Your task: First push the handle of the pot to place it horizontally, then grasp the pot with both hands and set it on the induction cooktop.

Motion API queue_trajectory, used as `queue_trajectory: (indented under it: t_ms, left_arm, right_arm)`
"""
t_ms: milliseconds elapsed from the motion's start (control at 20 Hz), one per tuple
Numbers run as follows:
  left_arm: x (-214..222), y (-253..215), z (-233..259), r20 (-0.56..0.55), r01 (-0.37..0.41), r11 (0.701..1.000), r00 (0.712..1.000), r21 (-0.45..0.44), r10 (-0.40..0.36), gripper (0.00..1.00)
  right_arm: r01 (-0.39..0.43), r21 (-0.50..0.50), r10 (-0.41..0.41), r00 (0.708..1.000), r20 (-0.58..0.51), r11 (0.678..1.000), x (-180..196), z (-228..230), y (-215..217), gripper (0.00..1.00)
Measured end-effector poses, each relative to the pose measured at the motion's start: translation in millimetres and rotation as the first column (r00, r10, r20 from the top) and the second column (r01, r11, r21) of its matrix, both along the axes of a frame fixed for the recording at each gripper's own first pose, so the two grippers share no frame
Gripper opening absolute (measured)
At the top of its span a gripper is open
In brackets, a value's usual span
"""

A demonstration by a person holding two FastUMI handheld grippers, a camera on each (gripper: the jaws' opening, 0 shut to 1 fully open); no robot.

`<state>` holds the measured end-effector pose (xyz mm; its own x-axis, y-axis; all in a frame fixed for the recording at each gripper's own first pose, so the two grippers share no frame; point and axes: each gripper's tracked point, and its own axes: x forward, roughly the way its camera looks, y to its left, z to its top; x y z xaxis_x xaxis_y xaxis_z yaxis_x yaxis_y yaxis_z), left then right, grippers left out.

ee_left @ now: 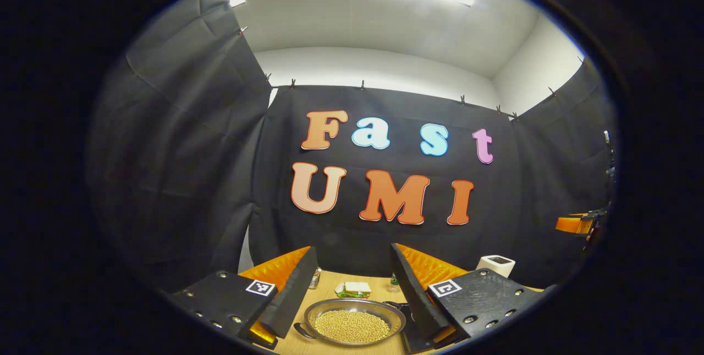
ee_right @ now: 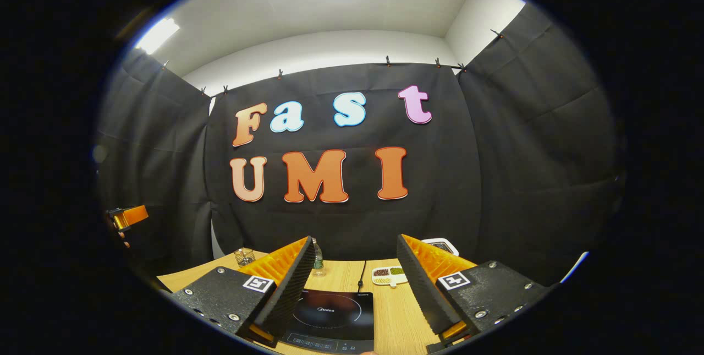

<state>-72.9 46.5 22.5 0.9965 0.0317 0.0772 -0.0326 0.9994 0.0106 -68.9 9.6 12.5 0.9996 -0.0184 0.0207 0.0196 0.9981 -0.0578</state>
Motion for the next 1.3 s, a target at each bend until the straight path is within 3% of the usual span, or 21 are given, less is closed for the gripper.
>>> queue_trajectory:
  t_ms: [200, 450, 550, 600, 650, 700, 800, 850, 950, 1300]
  left_arm:
    - [1, 0, -13, -0.054, -0.019, 0.999, 0.998, 0.045, 0.021, 0.86]
    - [-2, -24, -18, -0.077, 0.084, 0.995, 0.994, 0.044, -0.081, 0.85]
    - [-4, -28, -20, -0.091, 0.107, 0.992, 0.991, 0.061, -0.101, 0.71]
    - [-4, -27, -22, -0.096, 0.099, 0.992, 0.991, 0.076, -0.092, 0.70]
    - [-4, -25, -24, -0.104, 0.097, 0.991, 0.991, 0.092, -0.087, 0.49]
    - [-5, -25, -26, -0.113, 0.093, 0.990, 0.990, 0.108, -0.081, 0.46]
    - [-5, -30, -30, -0.124, 0.107, 0.988, 0.988, 0.113, -0.093, 0.27]
    - [-7, -33, -31, -0.130, 0.112, 0.989, 0.986, 0.093, -0.100, 0.27]
    - [-6, -37, -38, -0.147, 0.144, 0.988, 0.980, 0.057, -0.135, 0.00]
    - [-2, -18, -85, -0.263, 0.121, 0.990, 0.960, 0.070, -0.099, 0.04]
  right_arm:
    - [0.010, -0.012, -0.009, 1.000, 0.006, 1.000, 3, 1, 2, 0.93]
    - [-0.008, -0.016, 0.008, 1.000, -0.007, 1.000, 4, -6, 9, 0.93]
    - [-0.007, -0.023, 0.007, 1.000, -0.008, 1.000, 5, -7, 10, 0.93]
    - [-0.010, -0.022, 0.009, 1.000, -0.010, 1.000, 5, -7, 12, 0.94]
    - [-0.013, -0.020, 0.013, 1.000, -0.011, 1.000, 5, -8, 13, 0.94]
    - [-0.017, -0.017, 0.017, 1.000, -0.012, 1.000, 5, -9, 15, 0.94]
    - [-0.025, -0.014, 0.025, 1.000, -0.013, 1.000, 6, -9, 18, 0.94]
    - [-0.029, -0.015, 0.029, 0.999, -0.014, 0.999, 6, -10, 19, 0.94]
    - [-0.037, -0.021, 0.036, 0.999, -0.018, 0.999, 8, -11, 23, 0.94]
    - [-0.053, -0.027, 0.052, 0.998, -0.033, 0.998, 15, -19, 32, 0.94]
